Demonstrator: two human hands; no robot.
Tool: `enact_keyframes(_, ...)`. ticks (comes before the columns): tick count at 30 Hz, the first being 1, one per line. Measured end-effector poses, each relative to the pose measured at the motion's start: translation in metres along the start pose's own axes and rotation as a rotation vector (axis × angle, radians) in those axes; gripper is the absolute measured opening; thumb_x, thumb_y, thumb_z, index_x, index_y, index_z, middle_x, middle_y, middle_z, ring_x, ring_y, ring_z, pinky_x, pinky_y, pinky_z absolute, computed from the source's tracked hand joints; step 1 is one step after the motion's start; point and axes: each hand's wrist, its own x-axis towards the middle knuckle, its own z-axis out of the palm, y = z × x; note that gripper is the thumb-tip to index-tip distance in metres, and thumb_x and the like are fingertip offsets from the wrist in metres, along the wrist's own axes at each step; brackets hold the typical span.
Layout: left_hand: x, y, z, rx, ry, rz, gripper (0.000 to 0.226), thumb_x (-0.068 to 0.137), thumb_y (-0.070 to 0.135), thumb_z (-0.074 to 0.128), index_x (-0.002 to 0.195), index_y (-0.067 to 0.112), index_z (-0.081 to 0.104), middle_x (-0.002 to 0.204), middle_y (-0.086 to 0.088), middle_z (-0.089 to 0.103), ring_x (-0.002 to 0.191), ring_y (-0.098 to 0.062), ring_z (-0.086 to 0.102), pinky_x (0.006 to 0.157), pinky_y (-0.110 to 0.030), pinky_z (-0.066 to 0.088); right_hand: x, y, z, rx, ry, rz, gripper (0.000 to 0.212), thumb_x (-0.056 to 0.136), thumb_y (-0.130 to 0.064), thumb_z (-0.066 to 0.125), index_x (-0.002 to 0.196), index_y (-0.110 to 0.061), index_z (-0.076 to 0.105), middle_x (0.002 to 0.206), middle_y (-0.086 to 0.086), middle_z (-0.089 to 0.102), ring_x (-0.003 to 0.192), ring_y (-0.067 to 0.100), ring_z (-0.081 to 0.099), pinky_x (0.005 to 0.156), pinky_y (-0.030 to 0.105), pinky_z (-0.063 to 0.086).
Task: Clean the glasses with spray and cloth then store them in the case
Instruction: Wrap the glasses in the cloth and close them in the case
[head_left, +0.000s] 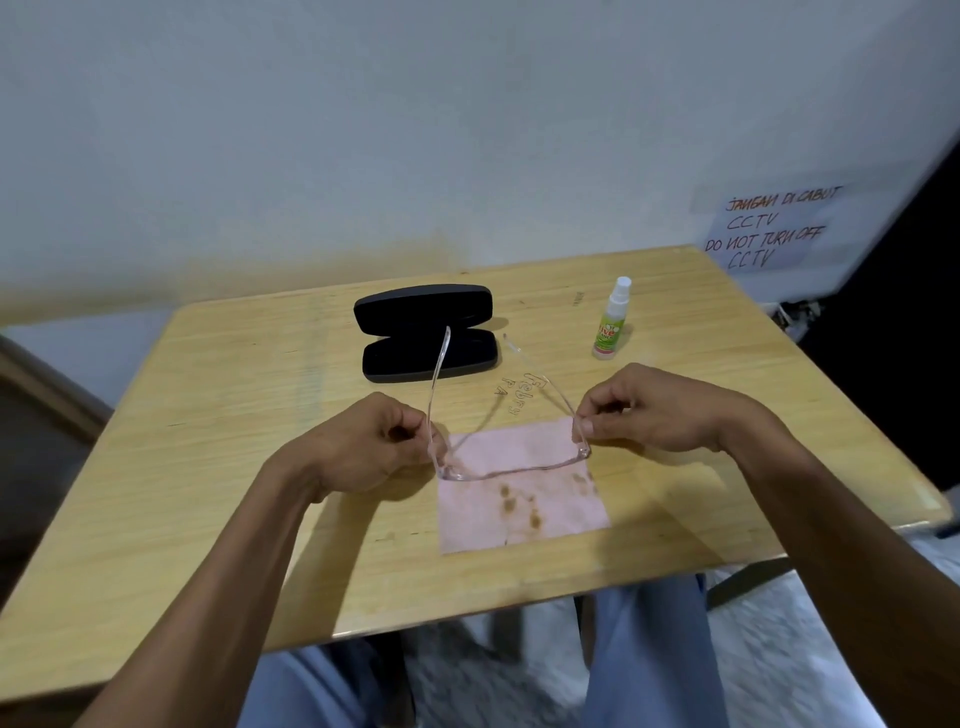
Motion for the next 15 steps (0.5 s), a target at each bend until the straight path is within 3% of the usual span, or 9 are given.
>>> enact_keyframes(2,0.001,0.0,0.0,-0.003,-0.001,-0.015,0.017,0.094,0.008,0.061,0.086,0.004,0.075,0.088,0.005,0.076,0.085,-0.013,0.066,0.084,-0.033,0.052,0.0,0.0,-0.001,-0.001,0.004,0.017,0.018,0.096,-0.023,0.064,0.087,-0.024,0.079,0.094,0.001,0.078,0.1,0.024,0.069,0.097,0.043,0.052)
enact_keyframes(4,0.0,0.001,0.001,-0.03,0.009,-0.03,0.018,0.094,0.01,0.06,0.086,0.003,0.075,0.089,0.005,0.077,0.085,-0.009,0.067,0.081,-0.03,0.053,0.0,0.001,-0.001,-0.003,0.02,0.028,0.018,0.094,-0.031,0.064,0.087,-0.026,0.079,0.094,0.011,0.076,0.091,0.029,0.068,0.088,0.044,0.053)
enact_keyframes(7,-0.005,0.001,0.003,-0.085,0.068,-0.046,0.019,0.095,0.011,0.06,0.086,0.002,0.074,0.083,0.008,0.076,0.076,-0.005,0.065,0.072,-0.02,0.05,-0.009,-0.002,0.0,0.063,0.111,0.041,0.016,0.093,-0.03,0.068,0.084,-0.024,0.079,0.092,0.016,0.074,0.079,0.016,0.06,0.078,0.035,0.049)
enact_keyframes(10,-0.018,-0.006,0.007,0.002,0.342,-0.087,0.016,0.091,0.02,0.066,0.078,0.018,0.074,0.072,0.009,0.072,0.067,-0.005,0.062,0.065,-0.021,0.047,-0.032,-0.003,0.007,0.125,0.302,0.02,0.011,0.089,-0.025,0.073,0.081,-0.02,0.078,0.083,0.006,0.076,0.074,0.009,0.063,0.075,0.029,0.052)
enact_keyframes(13,-0.042,-0.01,0.02,0.145,0.56,-0.089,0.009,0.085,0.026,0.071,0.076,0.026,0.071,0.077,0.007,0.069,0.076,-0.013,0.063,0.064,-0.029,0.046,-0.056,-0.002,0.026,0.056,0.431,-0.011,0.005,0.085,-0.026,0.077,0.08,-0.026,0.077,0.079,-0.009,0.074,0.073,0.003,0.064,0.067,0.019,0.05)
enact_keyframes(15,-0.059,-0.009,0.033,0.176,0.642,-0.001,0.01,0.081,0.027,0.075,0.073,0.028,0.069,0.076,0.008,0.066,0.076,-0.01,0.06,0.064,-0.023,0.043,-0.065,0.002,0.042,-0.011,0.454,-0.07,0.006,0.082,-0.025,0.081,0.083,-0.03,0.078,0.079,-0.012,0.07,0.074,0.005,0.063,0.062,0.012,0.045)
